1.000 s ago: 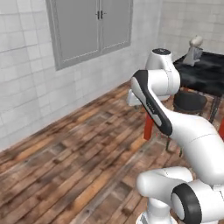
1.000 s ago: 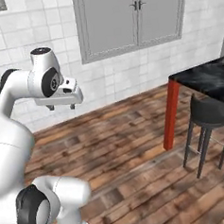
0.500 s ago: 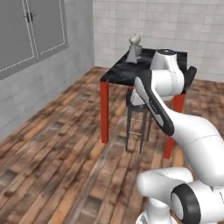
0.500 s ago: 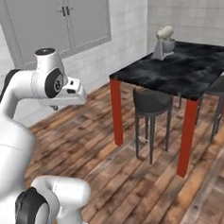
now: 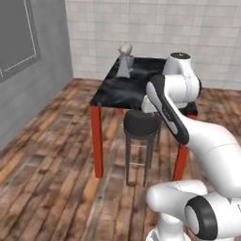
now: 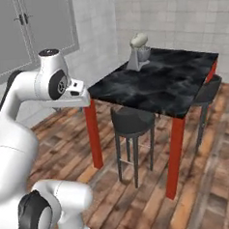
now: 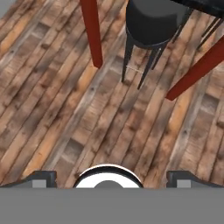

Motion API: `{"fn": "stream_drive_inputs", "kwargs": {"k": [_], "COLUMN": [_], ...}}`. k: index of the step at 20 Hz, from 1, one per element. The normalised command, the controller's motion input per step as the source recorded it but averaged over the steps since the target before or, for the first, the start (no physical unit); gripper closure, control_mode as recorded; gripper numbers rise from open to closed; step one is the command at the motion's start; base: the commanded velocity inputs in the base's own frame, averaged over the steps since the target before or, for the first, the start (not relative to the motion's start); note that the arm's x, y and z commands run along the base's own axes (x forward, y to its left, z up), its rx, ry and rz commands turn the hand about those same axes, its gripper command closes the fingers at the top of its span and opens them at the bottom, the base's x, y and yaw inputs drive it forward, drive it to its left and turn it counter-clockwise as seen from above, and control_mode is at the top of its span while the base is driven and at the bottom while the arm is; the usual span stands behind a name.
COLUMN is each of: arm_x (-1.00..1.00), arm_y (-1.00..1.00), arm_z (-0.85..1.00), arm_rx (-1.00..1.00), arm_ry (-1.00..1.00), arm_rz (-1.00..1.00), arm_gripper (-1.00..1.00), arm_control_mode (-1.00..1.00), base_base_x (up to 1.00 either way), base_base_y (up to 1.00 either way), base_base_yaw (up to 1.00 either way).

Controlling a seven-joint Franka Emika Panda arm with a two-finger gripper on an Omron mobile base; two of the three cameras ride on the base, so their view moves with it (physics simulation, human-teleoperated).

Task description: Navigate to the stand mixer.

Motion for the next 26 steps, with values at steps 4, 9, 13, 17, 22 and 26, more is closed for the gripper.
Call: {"fn": "stream_drive_inputs", "kwargs": {"k": [4, 9, 13, 17, 22, 26], "arm_x": [0.0, 0.0, 0.0, 0.0, 0.0, 0.0], "arm_y": [0.0, 0.0, 0.0, 0.0, 0.0, 0.0], "arm_z": [0.0, 0.0, 0.0, 0.0, 0.0, 0.0], "arm_rx": [0.0, 0.0, 0.0, 0.0, 0.0, 0.0], "arm_ry": [0.0, 0.0, 0.0, 0.0, 0.0, 0.0], "arm_rz": [0.0, 0.0, 0.0, 0.0, 0.0, 0.0], "arm_gripper": [-1.0, -1.0, -1.0, -1.0, -1.0, -1.0], "arm_control_mode": [1.0, 1.0, 1.0, 1.0, 1.0, 1.0], "base_base_x": [1.0, 1.0, 1.0, 1.0, 0.92, 0.54], "base_base_y": [0.91, 1.0, 1.0, 1.0, 1.0, 1.0], "base_base_yaw": [-0.35, -0.39, -0.4, -0.4, -0.4, -0.32]}}
